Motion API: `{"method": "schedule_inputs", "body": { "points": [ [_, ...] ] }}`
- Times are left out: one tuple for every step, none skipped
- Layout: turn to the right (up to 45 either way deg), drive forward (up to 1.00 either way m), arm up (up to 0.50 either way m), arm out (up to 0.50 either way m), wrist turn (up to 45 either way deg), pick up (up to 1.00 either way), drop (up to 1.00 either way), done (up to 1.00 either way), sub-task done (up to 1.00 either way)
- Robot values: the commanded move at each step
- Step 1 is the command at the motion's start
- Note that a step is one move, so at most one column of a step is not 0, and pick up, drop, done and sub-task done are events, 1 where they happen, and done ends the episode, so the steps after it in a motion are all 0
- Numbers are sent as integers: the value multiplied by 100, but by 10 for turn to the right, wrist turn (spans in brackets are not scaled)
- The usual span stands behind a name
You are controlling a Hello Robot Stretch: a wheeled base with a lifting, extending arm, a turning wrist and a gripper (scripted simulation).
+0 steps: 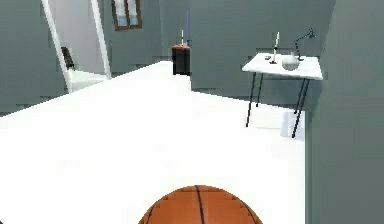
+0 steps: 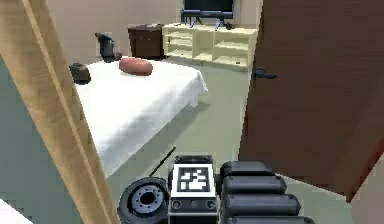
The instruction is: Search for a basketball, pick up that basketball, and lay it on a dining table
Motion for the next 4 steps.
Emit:
{"method": "schedule_inputs", "body": {
  "points": [
    [0,100,0,0,0,0,0,0,0],
    [0,100,0,0,0,0,0,0,0],
    [30,0,0,0,0,0,0,0,0],
    [0,40,0,0,0,0,0,0,0]
  ]
}}
